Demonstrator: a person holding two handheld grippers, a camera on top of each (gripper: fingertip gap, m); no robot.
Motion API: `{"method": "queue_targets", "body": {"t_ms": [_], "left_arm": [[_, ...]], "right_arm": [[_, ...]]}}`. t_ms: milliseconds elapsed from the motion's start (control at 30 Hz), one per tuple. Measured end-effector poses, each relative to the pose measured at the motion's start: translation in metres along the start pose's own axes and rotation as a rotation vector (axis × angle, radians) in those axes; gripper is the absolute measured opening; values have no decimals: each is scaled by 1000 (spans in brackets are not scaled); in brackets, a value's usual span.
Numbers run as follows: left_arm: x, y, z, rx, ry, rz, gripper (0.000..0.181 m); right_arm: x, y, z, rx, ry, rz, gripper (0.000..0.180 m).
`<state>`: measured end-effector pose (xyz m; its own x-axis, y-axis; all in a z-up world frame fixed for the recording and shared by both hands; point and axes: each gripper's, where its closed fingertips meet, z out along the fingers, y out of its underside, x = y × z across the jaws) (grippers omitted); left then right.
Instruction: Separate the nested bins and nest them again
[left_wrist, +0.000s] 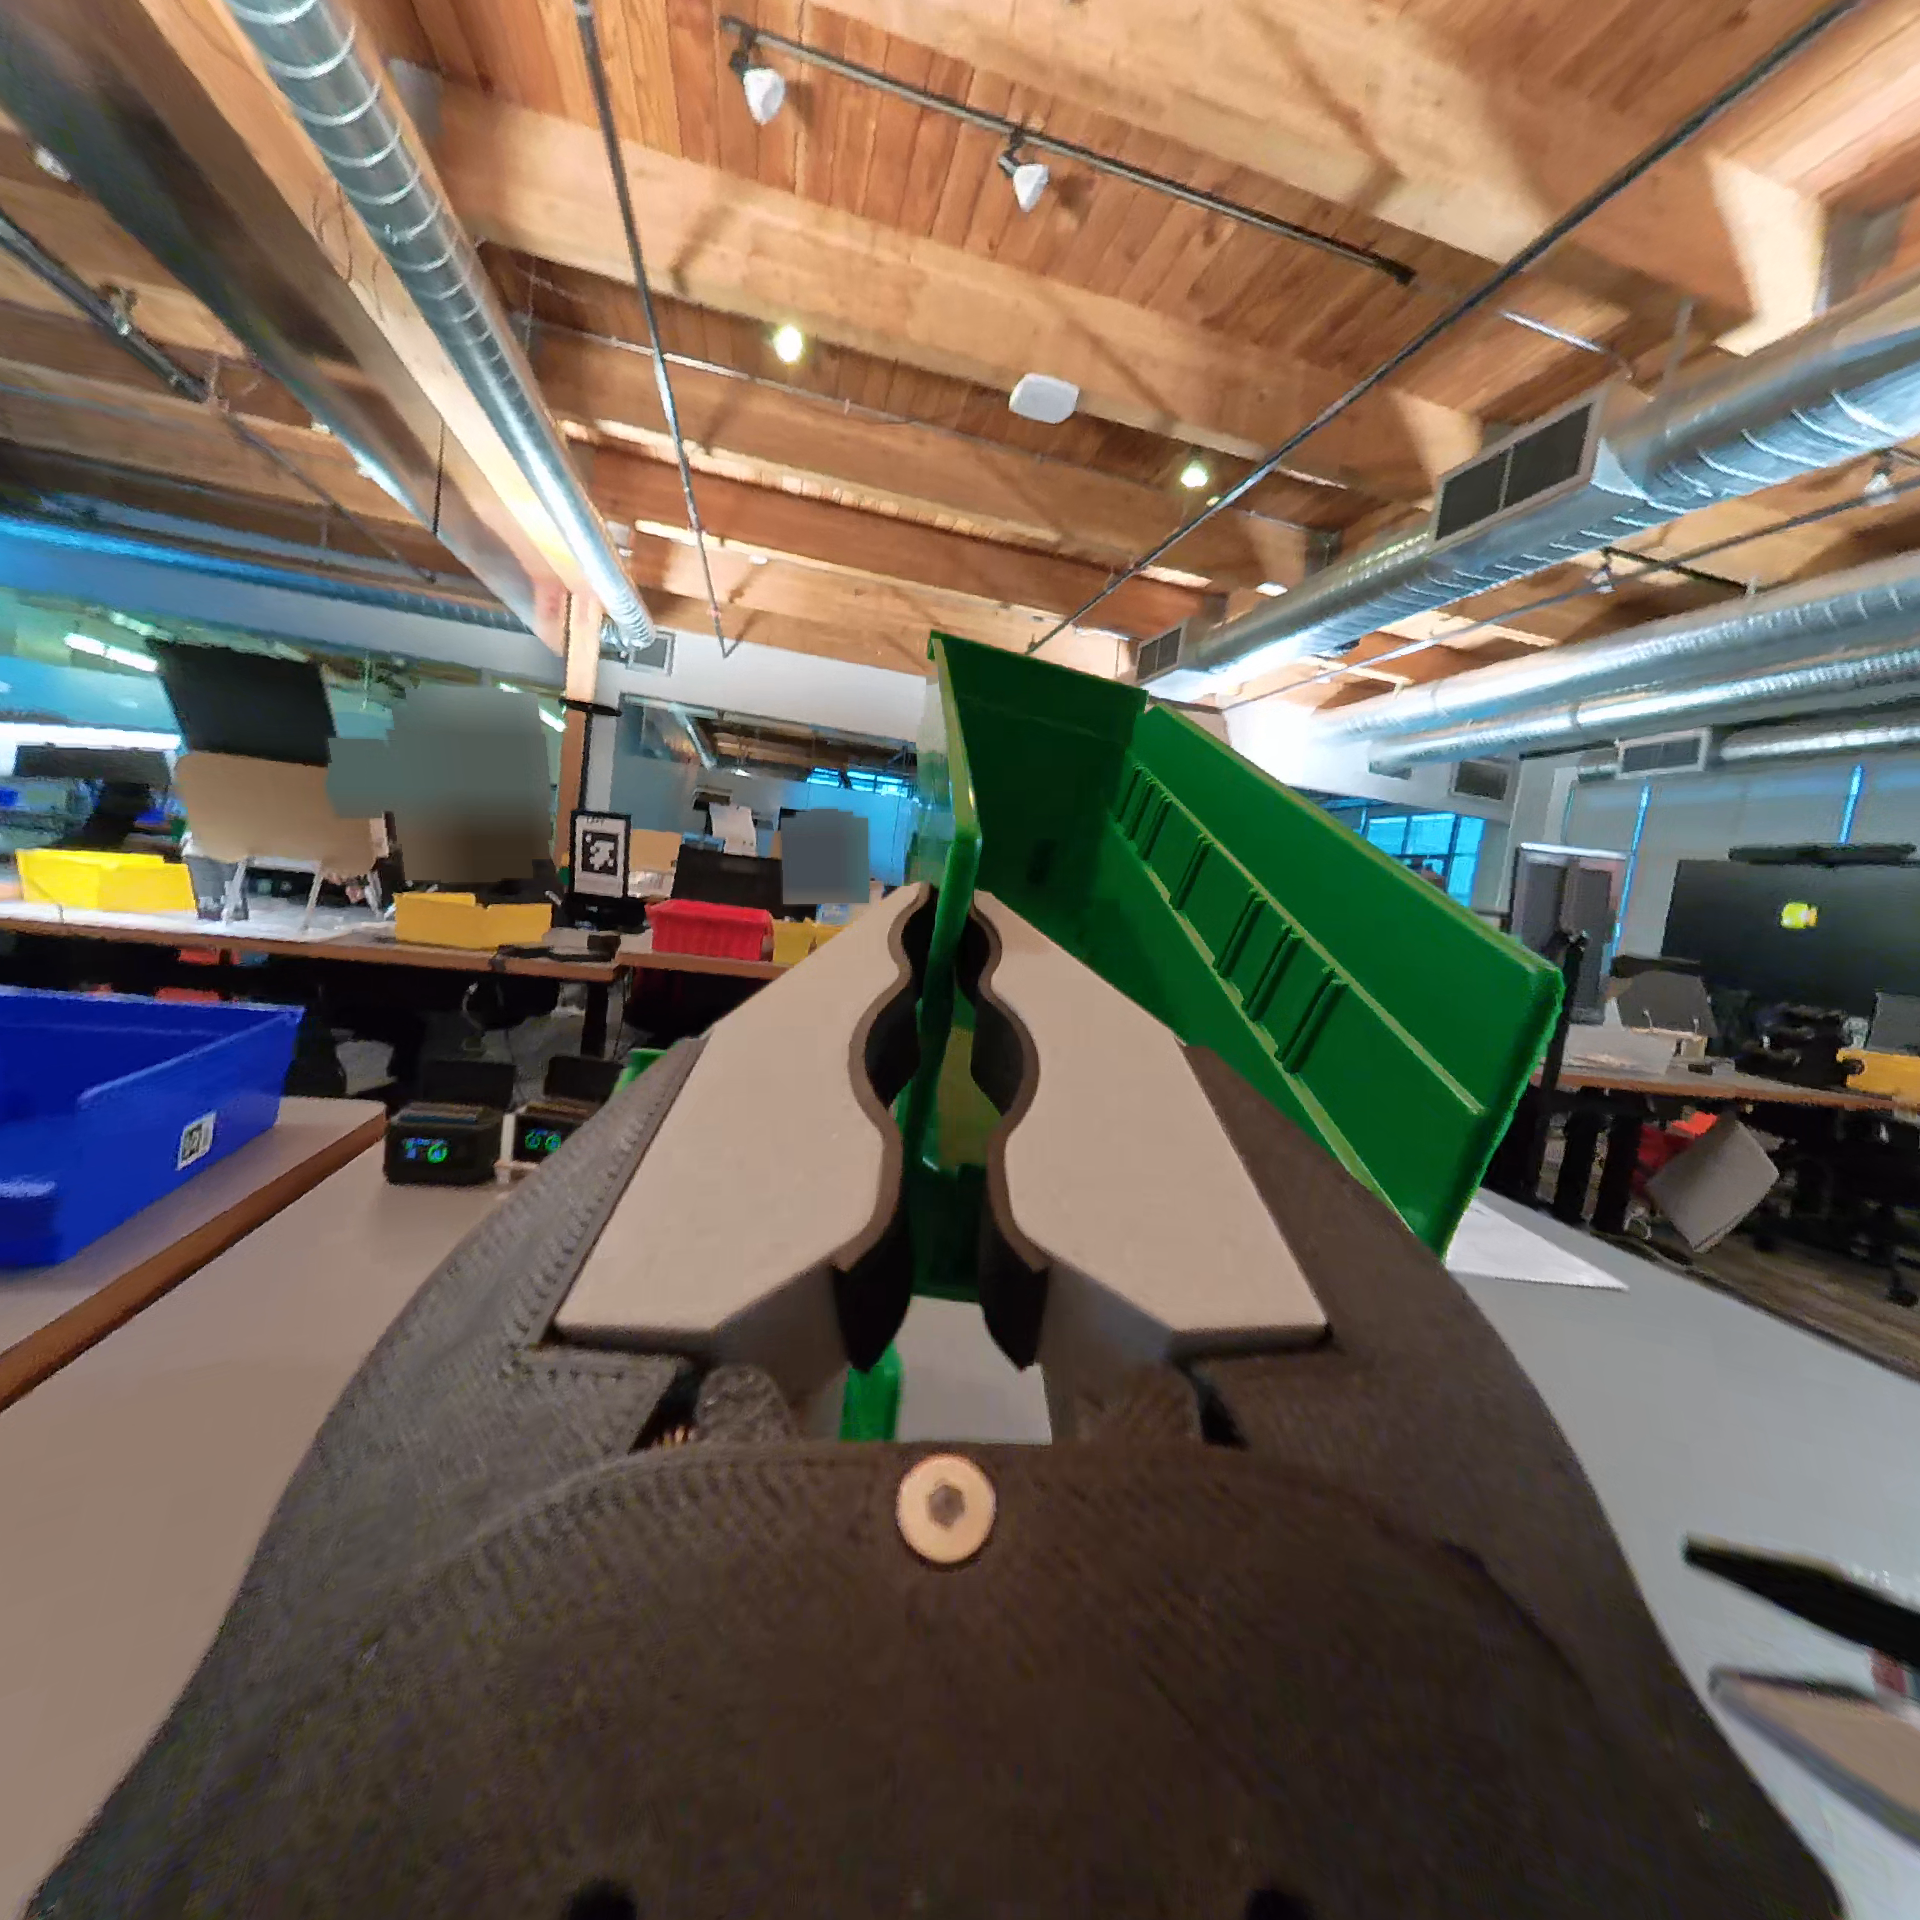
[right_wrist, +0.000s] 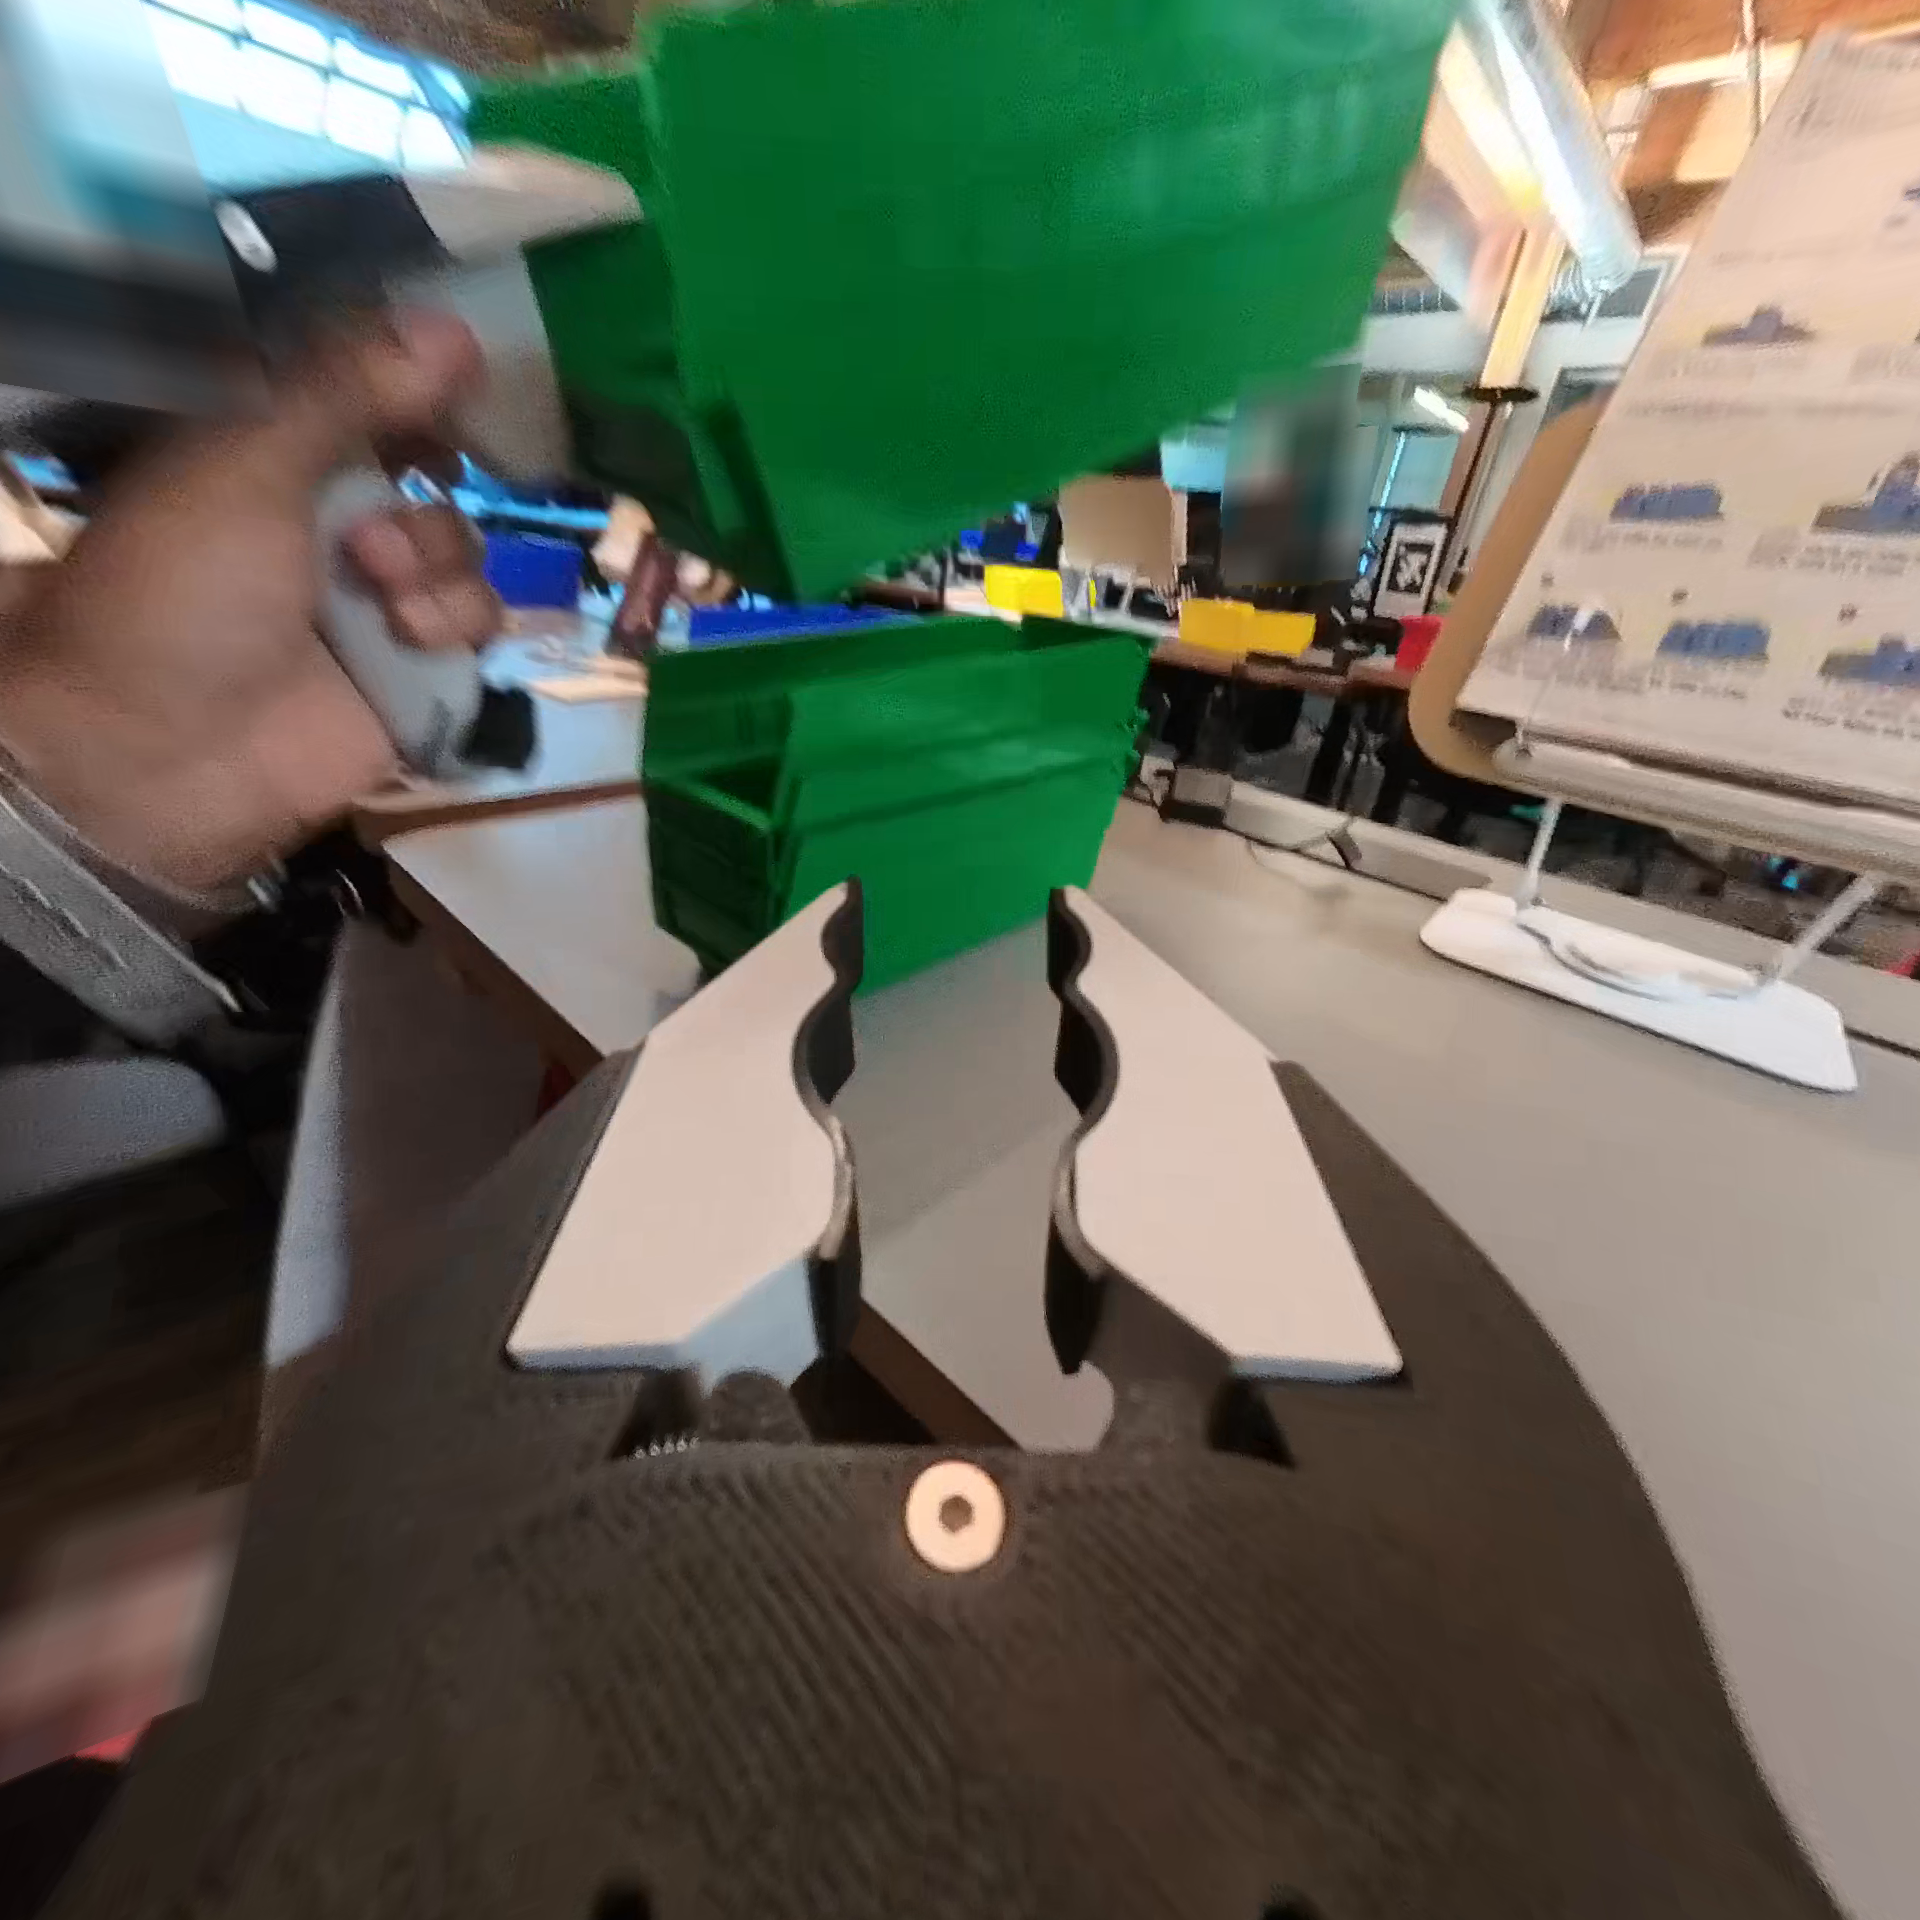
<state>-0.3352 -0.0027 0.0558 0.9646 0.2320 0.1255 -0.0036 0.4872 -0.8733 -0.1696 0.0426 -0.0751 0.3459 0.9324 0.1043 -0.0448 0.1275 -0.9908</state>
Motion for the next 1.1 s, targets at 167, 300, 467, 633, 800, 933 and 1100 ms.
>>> {"method": "queue_targets", "body": {"t_ms": [167, 300, 467, 633, 800, 933, 1100], "left_arm": [[69, 11, -11, -8, 121, 92, 0], [107, 29, -22, -33, 181, 206, 0], [127, 56, -31, -94, 216, 123, 0], [142, 78, -33, -164, 271, 156, 11], [177, 119, -46, -351, 451, 94, 38], [204, 116, -60, -323, 585, 57, 11], [214, 120, -68, -322, 634, 105, 12]], "right_arm": [[-7, -51, -13, 109, 16, 155, 50], [-12, -65, -18, 121, -28, 250, 54], [20, -47, -22, 74, 141, 255, 26], [48, -16, -17, -10, 220, 224, 9], [98, -8, -28, 22, 333, 245, 0], [141, -1, -38, 9, 394, 258, 0], [224, 2, -68, 3, 505, 158, 0]]}}
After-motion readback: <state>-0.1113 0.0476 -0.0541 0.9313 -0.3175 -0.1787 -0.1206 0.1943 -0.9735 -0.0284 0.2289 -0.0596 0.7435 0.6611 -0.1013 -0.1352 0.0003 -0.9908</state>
